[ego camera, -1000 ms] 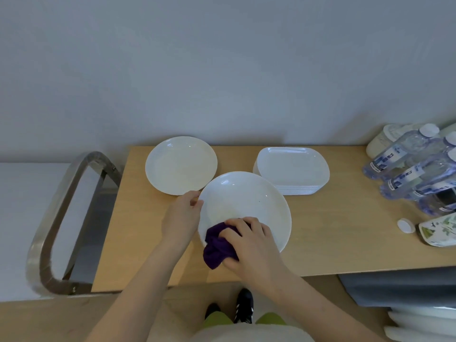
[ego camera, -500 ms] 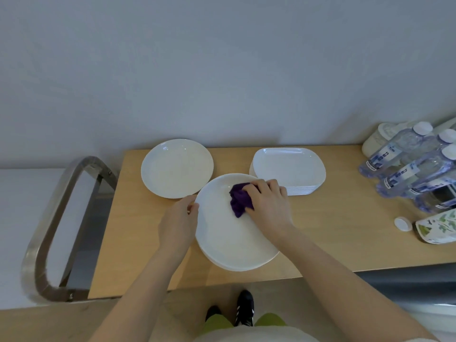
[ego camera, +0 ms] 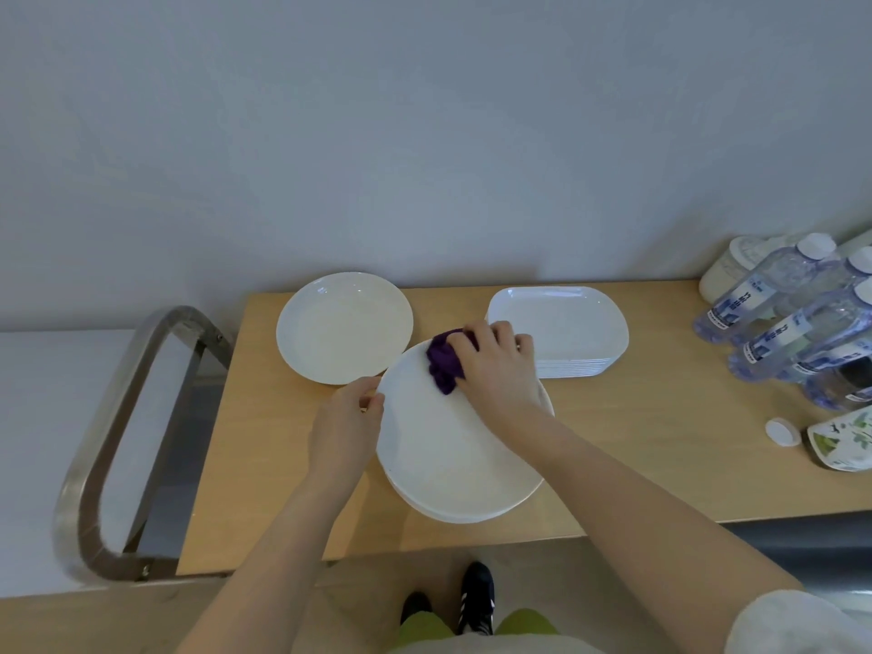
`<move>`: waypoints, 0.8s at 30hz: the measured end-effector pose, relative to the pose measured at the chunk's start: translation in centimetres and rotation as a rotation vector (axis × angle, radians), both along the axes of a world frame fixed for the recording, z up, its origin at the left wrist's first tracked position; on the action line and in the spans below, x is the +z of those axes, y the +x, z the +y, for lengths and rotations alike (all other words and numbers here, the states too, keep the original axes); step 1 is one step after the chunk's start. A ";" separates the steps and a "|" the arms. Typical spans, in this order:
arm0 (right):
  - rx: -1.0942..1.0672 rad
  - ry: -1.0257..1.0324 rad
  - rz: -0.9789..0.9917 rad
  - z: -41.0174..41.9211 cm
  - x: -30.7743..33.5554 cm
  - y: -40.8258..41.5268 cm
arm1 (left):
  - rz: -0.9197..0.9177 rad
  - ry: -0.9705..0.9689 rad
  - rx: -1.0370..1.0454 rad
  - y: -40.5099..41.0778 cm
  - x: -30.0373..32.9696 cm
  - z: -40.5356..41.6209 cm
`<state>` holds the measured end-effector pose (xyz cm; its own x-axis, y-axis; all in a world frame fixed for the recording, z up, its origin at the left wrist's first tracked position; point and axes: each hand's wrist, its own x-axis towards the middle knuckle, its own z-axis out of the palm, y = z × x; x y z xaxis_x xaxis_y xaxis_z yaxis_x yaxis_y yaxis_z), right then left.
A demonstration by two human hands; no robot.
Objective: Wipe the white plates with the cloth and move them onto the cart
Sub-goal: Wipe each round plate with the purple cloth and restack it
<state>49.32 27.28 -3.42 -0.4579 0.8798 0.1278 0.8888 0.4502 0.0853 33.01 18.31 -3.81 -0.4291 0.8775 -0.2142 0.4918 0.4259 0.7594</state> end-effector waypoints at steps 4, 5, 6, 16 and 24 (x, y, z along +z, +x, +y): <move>-0.100 0.030 -0.129 -1.2 0.8 2.4 | -0.027 0.016 0.004 0.0 0.1 0.1; -0.129 0.015 -0.141 -1.8 0.8 2.7 | -0.034 0.026 0.004 0.0 0.1 0.0; -0.161 -0.005 -0.143 -2.4 0.6 3.0 | -0.046 0.036 0.003 0.0 0.2 0.0; -0.202 -0.275 0.235 -1.0 0.0 -0.8 | -0.264 0.025 0.032 -0.5 1.0 0.3; -0.142 -0.403 0.421 -5.7 -0.2 -5.7 | -0.518 -0.103 0.037 -2.1 1.7 0.8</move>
<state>43.64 21.54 -3.62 -0.3151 0.9454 -0.0836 0.8626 0.2486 -0.4405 30.87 19.14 -2.09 -0.2742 0.8269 -0.4909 0.0465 0.5213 0.8521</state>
